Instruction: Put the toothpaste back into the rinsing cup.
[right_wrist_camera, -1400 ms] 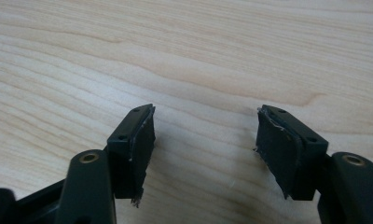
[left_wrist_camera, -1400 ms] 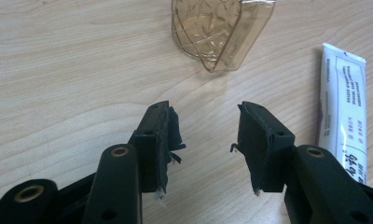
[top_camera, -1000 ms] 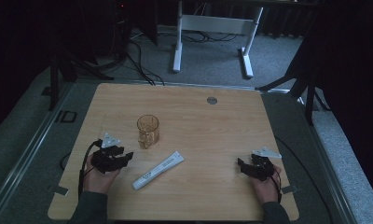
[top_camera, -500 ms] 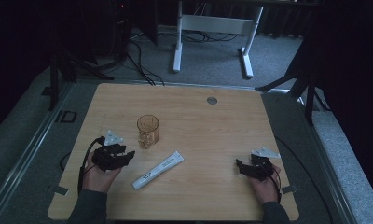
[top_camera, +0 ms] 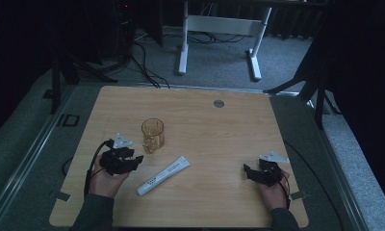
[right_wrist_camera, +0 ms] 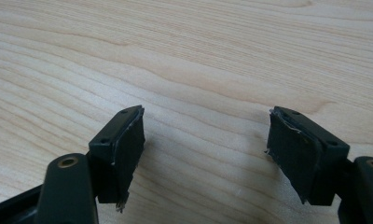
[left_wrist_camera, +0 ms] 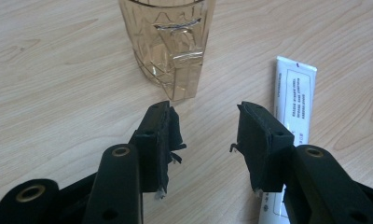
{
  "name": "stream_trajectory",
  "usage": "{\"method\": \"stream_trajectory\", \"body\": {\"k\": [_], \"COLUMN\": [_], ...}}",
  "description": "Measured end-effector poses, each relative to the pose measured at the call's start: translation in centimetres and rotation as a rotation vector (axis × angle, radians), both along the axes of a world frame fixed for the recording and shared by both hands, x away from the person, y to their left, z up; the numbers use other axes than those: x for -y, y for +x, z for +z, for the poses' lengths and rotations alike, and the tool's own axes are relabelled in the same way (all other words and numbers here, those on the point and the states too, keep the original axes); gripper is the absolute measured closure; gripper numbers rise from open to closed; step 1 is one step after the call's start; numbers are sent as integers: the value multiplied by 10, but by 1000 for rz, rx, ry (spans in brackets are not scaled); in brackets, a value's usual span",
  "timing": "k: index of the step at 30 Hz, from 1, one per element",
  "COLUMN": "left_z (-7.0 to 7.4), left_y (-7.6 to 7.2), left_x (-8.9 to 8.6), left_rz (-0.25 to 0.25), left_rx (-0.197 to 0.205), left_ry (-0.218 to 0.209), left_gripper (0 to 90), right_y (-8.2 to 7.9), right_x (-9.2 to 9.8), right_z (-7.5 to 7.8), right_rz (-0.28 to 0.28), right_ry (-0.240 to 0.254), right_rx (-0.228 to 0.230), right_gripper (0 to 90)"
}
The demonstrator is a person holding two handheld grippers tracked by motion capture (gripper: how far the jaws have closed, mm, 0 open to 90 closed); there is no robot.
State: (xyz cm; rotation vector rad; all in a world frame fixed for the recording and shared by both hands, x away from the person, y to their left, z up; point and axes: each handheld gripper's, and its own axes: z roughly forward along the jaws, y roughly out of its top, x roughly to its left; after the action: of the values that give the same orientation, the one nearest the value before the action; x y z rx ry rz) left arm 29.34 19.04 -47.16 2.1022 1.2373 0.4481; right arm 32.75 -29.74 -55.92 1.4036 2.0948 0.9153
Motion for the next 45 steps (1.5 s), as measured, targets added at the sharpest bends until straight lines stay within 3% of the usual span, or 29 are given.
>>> {"method": "stream_trajectory", "body": {"k": [34,45], "left_z": [8,9], "left_y": [8,8], "left_x": [23,32], "left_rz": [-60,-89], "left_rx": [-40,-46], "left_ry": [54,64], "left_gripper": [545,585], "right_y": [0,0], "right_x": [0,0], "right_z": [0,0], "right_rz": [-1,-2], "right_ry": [1,1], "right_rx": [-1,-1], "right_gripper": [271,271]}}
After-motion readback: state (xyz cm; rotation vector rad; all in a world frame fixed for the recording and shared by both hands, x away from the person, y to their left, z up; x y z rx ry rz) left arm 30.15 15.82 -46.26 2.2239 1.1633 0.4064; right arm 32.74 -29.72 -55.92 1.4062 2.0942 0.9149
